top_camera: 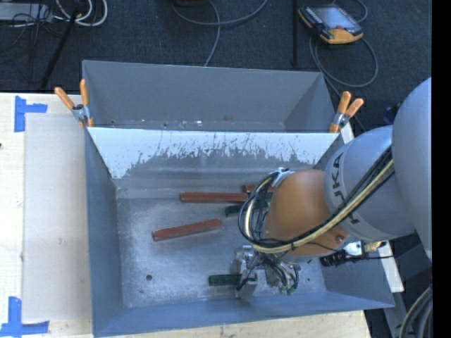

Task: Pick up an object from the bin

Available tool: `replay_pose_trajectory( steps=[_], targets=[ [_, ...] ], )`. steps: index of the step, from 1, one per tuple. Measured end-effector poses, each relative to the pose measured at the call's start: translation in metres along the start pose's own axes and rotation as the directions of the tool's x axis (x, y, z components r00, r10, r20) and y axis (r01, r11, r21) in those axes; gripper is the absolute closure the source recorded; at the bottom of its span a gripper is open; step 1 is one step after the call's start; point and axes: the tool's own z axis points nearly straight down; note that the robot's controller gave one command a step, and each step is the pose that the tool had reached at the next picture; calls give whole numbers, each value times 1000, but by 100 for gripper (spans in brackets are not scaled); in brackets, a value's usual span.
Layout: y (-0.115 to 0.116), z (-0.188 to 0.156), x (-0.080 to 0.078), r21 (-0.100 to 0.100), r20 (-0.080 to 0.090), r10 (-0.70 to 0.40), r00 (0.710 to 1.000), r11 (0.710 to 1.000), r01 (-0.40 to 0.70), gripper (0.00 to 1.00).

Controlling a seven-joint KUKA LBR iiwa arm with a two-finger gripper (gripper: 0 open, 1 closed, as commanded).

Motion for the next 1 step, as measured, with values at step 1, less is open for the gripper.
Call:
replay_pose_trajectory(
  steps=[1],
  targets=[
    [4,-147,-2,-1,6,-13,1000,1000,13,100]
  ],
)
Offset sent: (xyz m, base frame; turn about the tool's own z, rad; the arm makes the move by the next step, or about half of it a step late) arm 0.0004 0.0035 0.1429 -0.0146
